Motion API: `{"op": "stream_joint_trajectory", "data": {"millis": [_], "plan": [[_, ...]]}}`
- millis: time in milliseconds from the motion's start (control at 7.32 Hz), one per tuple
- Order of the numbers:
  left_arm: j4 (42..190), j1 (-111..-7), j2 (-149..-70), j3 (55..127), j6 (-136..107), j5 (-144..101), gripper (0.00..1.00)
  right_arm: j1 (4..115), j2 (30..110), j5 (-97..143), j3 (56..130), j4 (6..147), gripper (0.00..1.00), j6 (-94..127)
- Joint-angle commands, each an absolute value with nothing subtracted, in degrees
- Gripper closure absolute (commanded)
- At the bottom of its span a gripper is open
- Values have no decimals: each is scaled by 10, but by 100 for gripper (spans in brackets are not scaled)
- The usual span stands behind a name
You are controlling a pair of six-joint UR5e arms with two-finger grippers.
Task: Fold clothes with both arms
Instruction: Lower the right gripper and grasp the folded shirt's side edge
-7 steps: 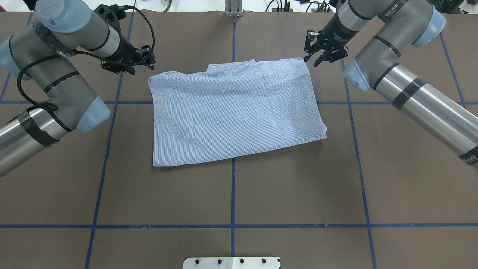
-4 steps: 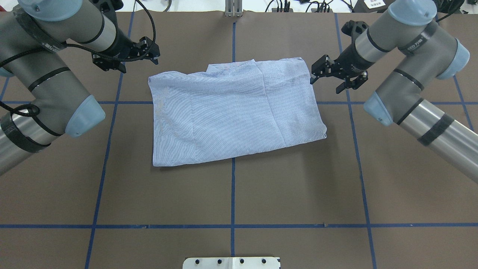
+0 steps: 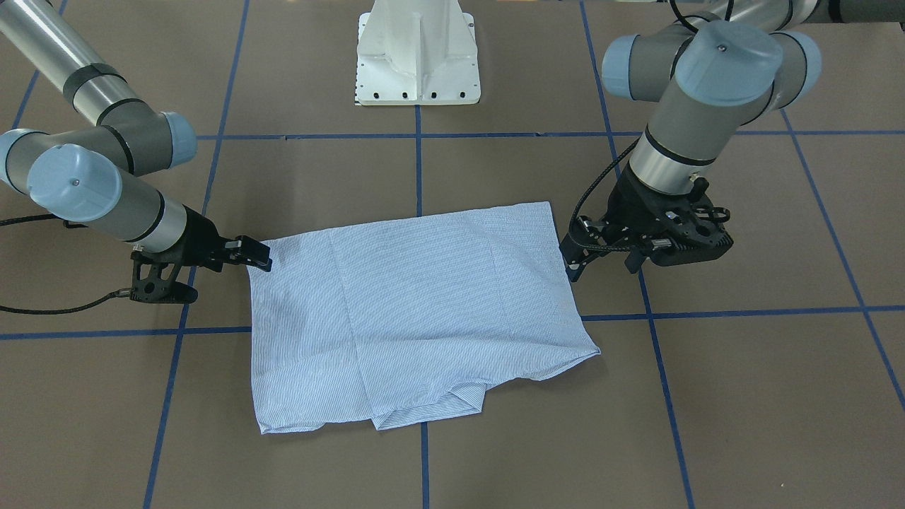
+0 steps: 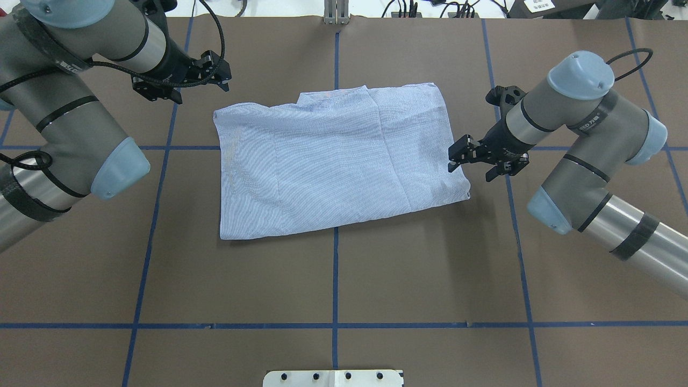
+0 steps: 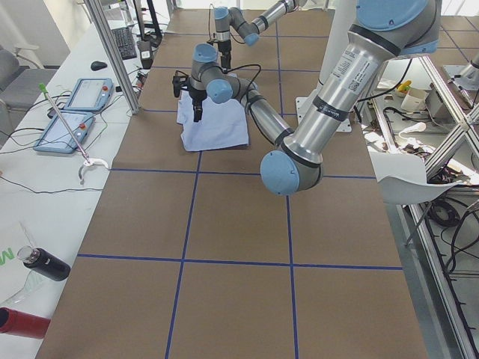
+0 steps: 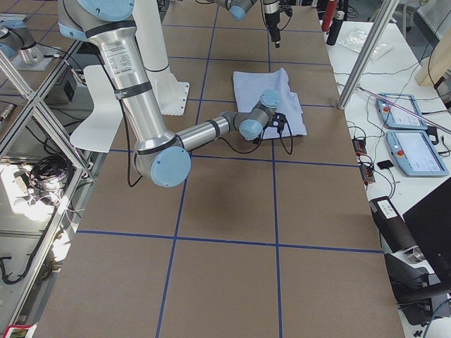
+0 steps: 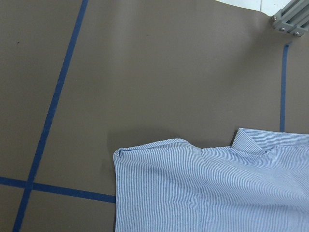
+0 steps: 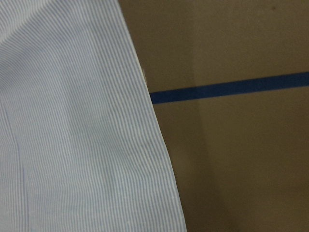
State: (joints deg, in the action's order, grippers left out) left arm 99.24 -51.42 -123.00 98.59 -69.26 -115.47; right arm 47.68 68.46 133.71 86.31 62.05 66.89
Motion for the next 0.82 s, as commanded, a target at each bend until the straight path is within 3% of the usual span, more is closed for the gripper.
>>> {"op": "stream_joint_trajectory", "data": {"millis": [0,273,547,683], "plan": [[992,-514,-1230,986,-692,-1154,0,467,691,1334,865,621,14,670],[992,-515,-1229,986,-692,-1154,0,439,688,1332,878,621,18,722],[991,-519,-1230,986,-692,-1154,0,437,688,1325,880,621,49,729],[991,-519,-1230,987,-692,-1154,0,443,689,1325,879,621,49,729]]}}
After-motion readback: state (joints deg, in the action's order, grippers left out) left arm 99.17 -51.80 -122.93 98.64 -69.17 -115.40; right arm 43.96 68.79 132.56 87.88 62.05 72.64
